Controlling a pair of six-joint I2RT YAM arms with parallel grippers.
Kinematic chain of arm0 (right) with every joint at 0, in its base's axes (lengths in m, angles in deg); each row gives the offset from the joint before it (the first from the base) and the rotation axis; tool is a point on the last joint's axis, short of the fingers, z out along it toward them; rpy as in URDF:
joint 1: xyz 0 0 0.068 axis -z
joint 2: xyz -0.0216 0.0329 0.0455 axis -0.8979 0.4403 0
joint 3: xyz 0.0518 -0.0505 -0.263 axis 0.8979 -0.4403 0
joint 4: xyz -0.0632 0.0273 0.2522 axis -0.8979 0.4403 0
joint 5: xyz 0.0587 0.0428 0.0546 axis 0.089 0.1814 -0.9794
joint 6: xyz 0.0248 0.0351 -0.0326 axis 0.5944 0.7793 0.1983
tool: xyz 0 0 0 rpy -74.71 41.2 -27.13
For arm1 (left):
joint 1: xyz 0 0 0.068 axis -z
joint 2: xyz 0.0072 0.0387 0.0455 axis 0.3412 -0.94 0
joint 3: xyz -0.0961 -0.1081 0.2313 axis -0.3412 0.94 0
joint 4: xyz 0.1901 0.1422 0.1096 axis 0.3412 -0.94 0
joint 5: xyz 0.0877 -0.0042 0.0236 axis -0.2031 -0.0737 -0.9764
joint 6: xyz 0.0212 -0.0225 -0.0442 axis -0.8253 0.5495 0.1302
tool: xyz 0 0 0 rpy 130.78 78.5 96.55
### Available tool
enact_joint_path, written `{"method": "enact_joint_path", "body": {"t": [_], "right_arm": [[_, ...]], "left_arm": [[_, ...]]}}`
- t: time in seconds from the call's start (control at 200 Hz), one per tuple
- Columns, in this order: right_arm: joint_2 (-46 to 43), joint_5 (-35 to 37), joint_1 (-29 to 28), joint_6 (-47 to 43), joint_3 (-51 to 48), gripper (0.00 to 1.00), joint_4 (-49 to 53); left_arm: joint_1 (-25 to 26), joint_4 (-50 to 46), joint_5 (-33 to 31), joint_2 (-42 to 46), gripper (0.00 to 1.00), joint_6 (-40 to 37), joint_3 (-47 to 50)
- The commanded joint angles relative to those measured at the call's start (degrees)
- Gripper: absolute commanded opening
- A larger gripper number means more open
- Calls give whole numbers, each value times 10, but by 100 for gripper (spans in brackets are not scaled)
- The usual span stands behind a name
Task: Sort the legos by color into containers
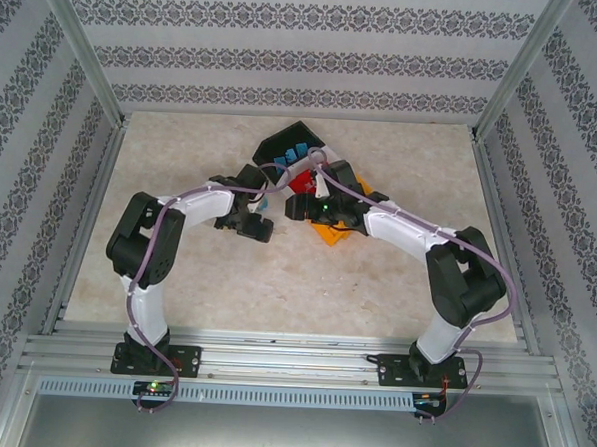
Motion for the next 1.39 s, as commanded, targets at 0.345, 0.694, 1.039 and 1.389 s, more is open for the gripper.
{"method": "enact_joint_path", "body": {"t": [0.345, 0.694, 1.039, 1.389], "right_arm": [[-38, 9, -2, -3, -75, 68, -17], [-119, 19, 7, -11, -147, 68, -1], [-239, 41, -9, 13, -230, 68, 42], [-314, 65, -13, 10, -231, 68, 109]], "left_arm": [[-8, 4, 37, -38, 53, 7, -55], [-59, -2, 143, 19, 55, 90, -118], [-101, -18, 208, -175, 56, 165, -468], [-101, -80, 249, -390, 85, 208, -800]]}}
